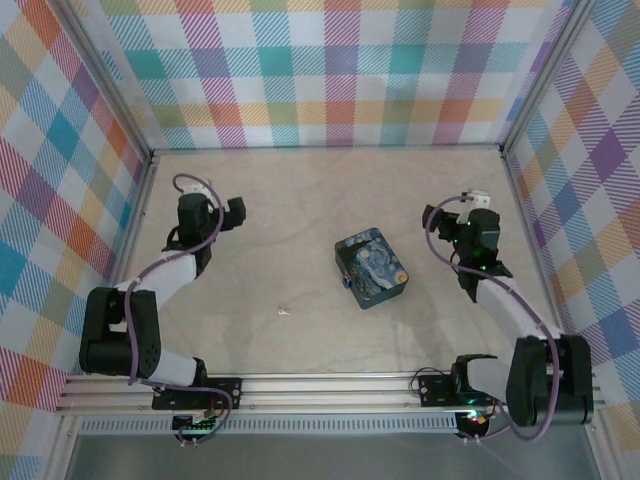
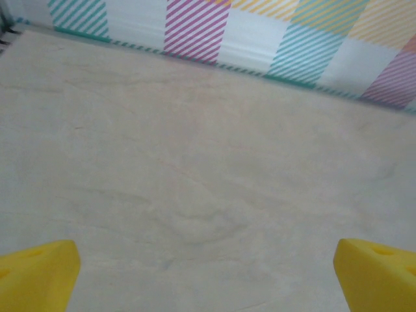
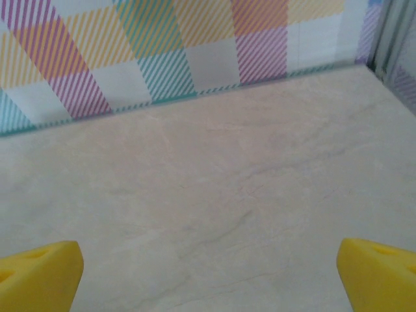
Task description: Unlock a padlock with a key
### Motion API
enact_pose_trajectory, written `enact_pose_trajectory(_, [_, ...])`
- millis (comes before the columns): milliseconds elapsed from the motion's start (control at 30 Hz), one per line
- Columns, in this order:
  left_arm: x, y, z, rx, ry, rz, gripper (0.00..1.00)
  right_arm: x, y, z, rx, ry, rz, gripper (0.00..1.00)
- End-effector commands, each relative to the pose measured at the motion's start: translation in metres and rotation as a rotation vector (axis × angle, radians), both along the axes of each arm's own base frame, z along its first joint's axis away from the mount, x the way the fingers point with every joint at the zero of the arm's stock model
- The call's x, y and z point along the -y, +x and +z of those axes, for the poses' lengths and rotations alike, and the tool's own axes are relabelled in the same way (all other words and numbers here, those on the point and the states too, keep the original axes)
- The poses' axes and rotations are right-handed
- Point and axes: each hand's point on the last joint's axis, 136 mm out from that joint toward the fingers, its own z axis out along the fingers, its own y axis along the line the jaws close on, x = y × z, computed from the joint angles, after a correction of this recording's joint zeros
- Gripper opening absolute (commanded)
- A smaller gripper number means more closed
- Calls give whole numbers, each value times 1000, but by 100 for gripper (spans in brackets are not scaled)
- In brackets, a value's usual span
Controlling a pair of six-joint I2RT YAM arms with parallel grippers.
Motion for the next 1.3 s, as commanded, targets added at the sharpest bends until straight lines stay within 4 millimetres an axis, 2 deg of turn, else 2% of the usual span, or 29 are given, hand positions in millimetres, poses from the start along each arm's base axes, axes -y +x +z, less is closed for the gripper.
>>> enact_pose_trajectory(0, [24,7,10,-127,-315,-65,100,15,-39,-19,-243,292,-239,100])
enact_pose_trajectory(33, [40,13,12,-152,-394,-132,100,14,-46,-20,-270,334,-251,100])
enact_pose_trajectory(133, [85,24,20,-199,-549,-310,100,-15,-58,-15,-293,438,-95,99])
enact_pose_trajectory(233, [122,20,16,-267,-478,-408,100,-31,-79,-15,-356,517,-44,100])
enact_pose_trajectory(367, [174,9,-4,-418,-410,-552,93,-44,-112,-24,-457,587,-33,99])
enact_pose_trajectory(533, [239,-13,-36,-591,-353,-731,86,-66,-149,-50,-611,682,-11,94])
enact_pose_trajectory(700, [287,-30,-53,-682,-319,-859,83,-90,-169,-72,-682,741,28,91])
enact_pose_trajectory(933, [332,-52,-66,-756,-291,-988,81,-116,-177,-94,-734,744,69,88])
enact_pose_trajectory(1067, [343,-64,-66,-771,-307,-1030,79,-129,-169,-99,-746,748,91,86])
enact_pose_trajectory(1267, [346,-81,-52,-735,-334,-1067,76,-141,-143,-96,-729,727,106,81])
